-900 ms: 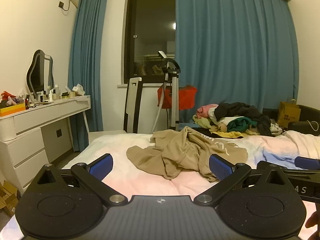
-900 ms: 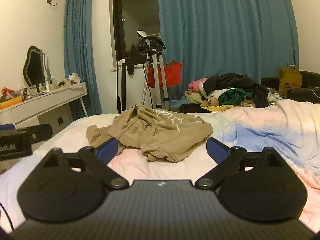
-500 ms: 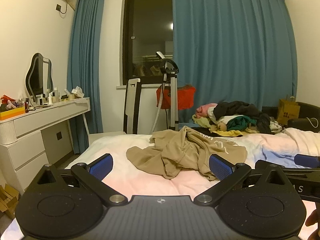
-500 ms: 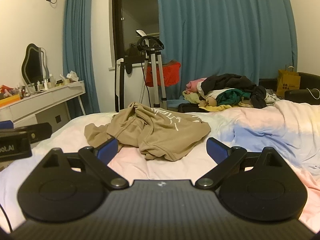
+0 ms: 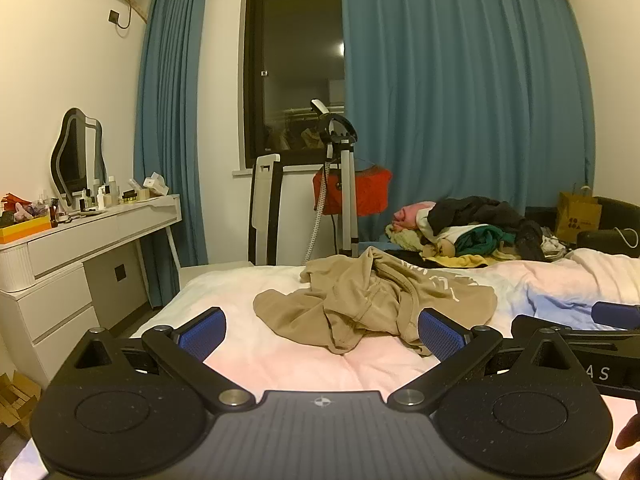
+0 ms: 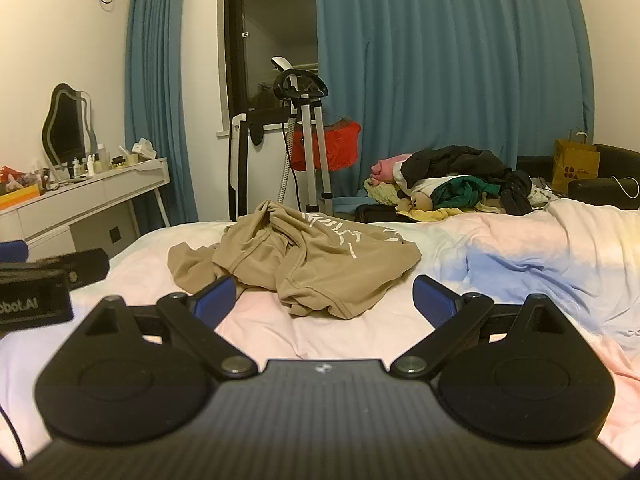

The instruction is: Fold clothes

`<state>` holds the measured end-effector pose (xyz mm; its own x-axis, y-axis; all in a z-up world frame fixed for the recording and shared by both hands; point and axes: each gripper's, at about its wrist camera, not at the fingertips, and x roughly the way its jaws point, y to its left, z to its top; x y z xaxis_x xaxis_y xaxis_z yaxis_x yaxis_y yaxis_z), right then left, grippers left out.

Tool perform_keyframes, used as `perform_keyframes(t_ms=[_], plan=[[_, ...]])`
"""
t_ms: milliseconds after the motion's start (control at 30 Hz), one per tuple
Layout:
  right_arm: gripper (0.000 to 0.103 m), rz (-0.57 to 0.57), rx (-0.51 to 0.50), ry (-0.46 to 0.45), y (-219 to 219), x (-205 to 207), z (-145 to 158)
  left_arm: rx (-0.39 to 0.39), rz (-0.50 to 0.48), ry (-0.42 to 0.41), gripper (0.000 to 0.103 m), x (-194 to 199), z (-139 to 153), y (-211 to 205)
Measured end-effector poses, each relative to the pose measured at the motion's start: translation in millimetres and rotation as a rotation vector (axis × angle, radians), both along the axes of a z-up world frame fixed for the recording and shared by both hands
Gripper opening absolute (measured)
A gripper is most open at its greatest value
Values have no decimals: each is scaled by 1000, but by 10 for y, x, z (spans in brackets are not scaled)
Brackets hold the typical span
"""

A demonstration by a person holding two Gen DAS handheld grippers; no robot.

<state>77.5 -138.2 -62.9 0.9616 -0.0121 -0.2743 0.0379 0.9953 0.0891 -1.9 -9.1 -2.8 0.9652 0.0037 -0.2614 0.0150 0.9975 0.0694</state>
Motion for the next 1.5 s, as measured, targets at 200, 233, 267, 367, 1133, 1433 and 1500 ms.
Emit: perform_keyframes(t_ms=[200, 233, 267, 367, 1133, 1433, 1500], plan=[[97, -2, 4, 0, -2, -1, 2, 14, -4, 4, 103, 0, -5, -20], [97, -2, 5, 1, -2, 1, 6, 14, -4, 5, 103, 4, -6, -21], [97, -3, 6, 2, 0, 6, 9, 15, -4, 5, 103, 8, -8, -20], [97, -6, 6, 2, 8, 9, 9, 14, -6, 7, 103, 17, -15, -16], [95, 38, -30, 102, 87, 573, -88, -25, -81, 22, 103, 886, 290, 90], [66, 148, -96, 194, 221, 1663, -559, -18, -210, 165, 94, 2125, -578, 39], [65, 158, -116, 192, 249, 1765, -679, 22, -236, 172, 89, 2294, -789, 26]])
